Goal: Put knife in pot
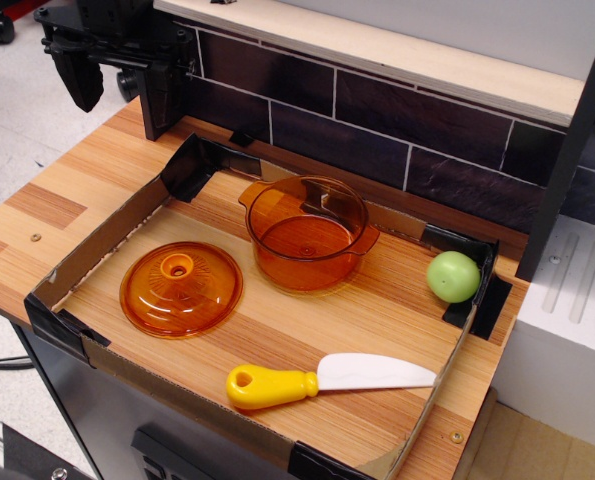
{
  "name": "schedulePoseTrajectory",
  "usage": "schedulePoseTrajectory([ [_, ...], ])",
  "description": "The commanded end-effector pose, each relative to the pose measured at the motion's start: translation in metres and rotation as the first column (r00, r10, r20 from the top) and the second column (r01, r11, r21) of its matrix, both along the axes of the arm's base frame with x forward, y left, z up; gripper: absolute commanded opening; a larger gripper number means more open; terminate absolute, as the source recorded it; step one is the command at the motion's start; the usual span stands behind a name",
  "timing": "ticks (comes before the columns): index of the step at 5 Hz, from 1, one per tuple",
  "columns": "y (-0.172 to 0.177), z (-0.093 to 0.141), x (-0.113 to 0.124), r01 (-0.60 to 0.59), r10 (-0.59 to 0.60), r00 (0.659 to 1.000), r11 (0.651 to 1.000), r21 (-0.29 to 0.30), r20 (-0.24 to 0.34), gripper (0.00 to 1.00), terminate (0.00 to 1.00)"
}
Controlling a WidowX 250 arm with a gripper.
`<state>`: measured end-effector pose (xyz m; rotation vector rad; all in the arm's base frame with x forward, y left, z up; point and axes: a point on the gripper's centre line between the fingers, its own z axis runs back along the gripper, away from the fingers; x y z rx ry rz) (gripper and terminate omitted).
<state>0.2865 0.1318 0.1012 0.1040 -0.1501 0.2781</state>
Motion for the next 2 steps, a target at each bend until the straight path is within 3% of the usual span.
schedulePoseTrajectory([
  [1,0.0,0.0,0.0,0.0,0.0,1.0,1.0,0.0,0.0,1.0,0.0],
  [2,-0.019,0.01,-0.012,0.153,-0.154,0.988,0.987,-0.042,-0.008,1.0,0.0],
])
